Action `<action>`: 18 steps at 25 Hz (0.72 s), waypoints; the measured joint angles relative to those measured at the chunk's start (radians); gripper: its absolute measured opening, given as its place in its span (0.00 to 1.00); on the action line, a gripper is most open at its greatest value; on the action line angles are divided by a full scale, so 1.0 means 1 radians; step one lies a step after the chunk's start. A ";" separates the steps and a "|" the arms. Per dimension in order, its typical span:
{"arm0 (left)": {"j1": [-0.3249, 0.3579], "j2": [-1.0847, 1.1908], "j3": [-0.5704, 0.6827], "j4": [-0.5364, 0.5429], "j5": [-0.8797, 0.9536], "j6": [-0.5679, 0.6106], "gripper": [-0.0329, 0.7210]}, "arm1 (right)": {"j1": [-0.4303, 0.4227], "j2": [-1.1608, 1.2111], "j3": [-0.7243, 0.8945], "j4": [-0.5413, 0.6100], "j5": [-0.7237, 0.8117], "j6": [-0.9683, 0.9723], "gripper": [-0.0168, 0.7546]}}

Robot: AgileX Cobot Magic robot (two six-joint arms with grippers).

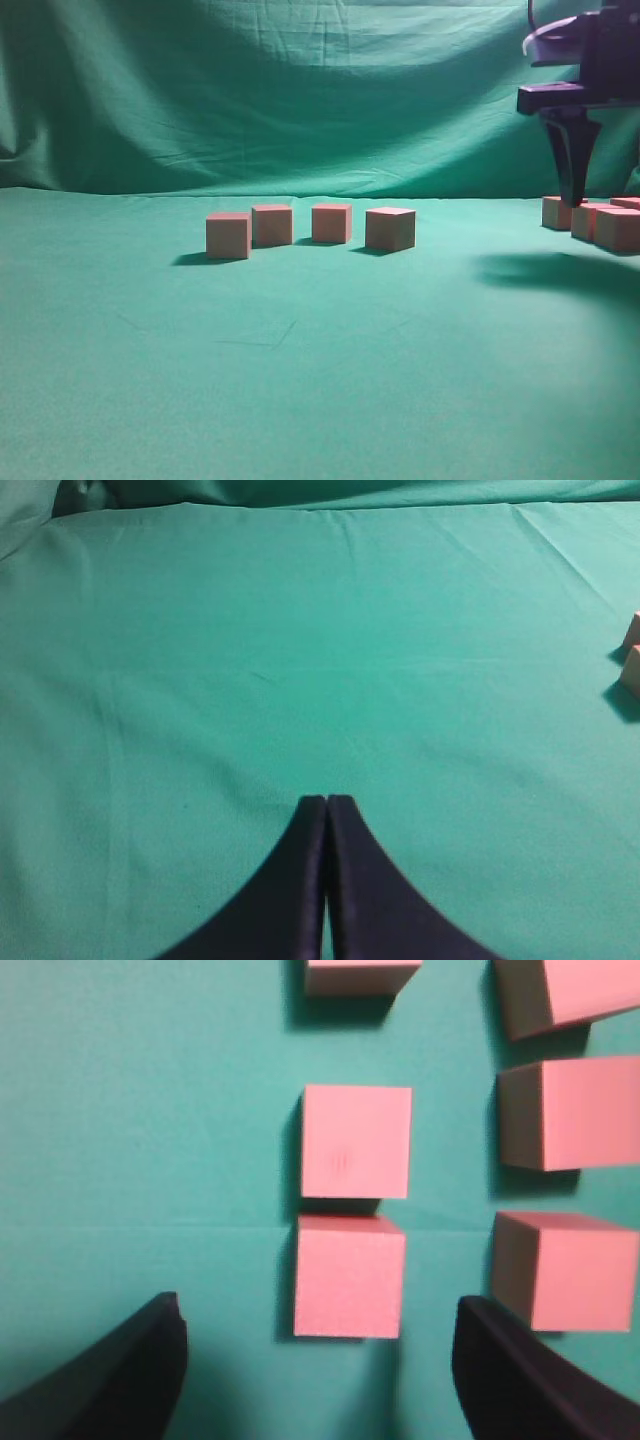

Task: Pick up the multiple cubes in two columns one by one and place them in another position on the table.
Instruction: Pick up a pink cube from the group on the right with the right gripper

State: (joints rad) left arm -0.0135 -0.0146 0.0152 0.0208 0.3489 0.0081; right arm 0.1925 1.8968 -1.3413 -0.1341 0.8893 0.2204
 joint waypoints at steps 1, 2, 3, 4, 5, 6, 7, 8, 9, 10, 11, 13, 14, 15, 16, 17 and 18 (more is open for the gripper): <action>0.000 0.000 0.000 0.000 0.000 0.000 0.04 | 0.000 0.009 -0.001 0.000 -0.008 0.000 0.73; 0.000 0.000 0.000 0.000 0.000 0.000 0.04 | 0.000 0.019 -0.001 0.000 -0.012 0.000 0.73; 0.000 0.000 0.000 0.000 0.000 0.000 0.04 | 0.000 0.029 -0.003 0.000 -0.017 0.000 0.73; 0.000 0.000 0.000 0.000 0.000 0.000 0.04 | 0.000 0.035 -0.004 0.000 -0.022 0.000 0.73; 0.000 0.000 0.000 0.000 0.000 0.000 0.04 | 0.000 0.044 -0.007 0.000 -0.029 0.000 0.73; 0.000 0.000 0.000 0.000 0.000 0.000 0.04 | 0.000 0.053 -0.009 0.000 -0.037 0.000 0.73; 0.000 0.000 0.000 0.000 0.000 0.000 0.04 | 0.000 0.061 -0.010 0.000 -0.046 0.000 0.73; 0.000 0.000 0.000 0.000 0.000 0.000 0.04 | 0.000 0.068 -0.010 0.000 -0.055 0.000 0.73; 0.000 0.000 0.000 0.000 0.000 0.000 0.04 | 0.000 0.076 -0.010 0.000 -0.060 0.000 0.73; 0.000 0.000 0.000 0.000 0.000 0.000 0.04 | 0.000 0.083 -0.010 0.000 -0.064 0.000 0.73; 0.000 0.000 0.000 0.000 0.000 0.000 0.04 | 0.000 0.087 -0.010 0.000 -0.068 0.000 0.73; 0.000 0.000 0.000 0.000 0.000 0.000 0.04 | 0.000 0.094 -0.010 0.000 -0.077 0.000 0.73; 0.000 0.000 0.000 0.000 0.000 0.000 0.04 | 0.000 0.096 -0.010 0.000 -0.079 -0.001 0.73; 0.000 0.000 0.000 0.000 0.000 0.000 0.04 | 0.000 0.096 -0.010 0.000 -0.083 -0.001 0.73; 0.000 0.000 0.000 0.000 0.000 0.000 0.04 | 0.000 0.096 -0.010 0.000 -0.089 -0.001 0.67; 0.000 0.000 0.000 0.000 0.000 0.000 0.04 | 0.000 0.096 -0.010 -0.002 -0.091 -0.001 0.62; 0.000 0.000 0.000 0.000 0.000 0.000 0.04 | 0.000 0.096 -0.010 -0.004 -0.091 -0.001 0.57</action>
State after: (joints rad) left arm -0.0135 -0.0146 0.0152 0.0208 0.3489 0.0081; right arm 0.1925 1.9926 -1.3514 -0.1382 0.7980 0.2190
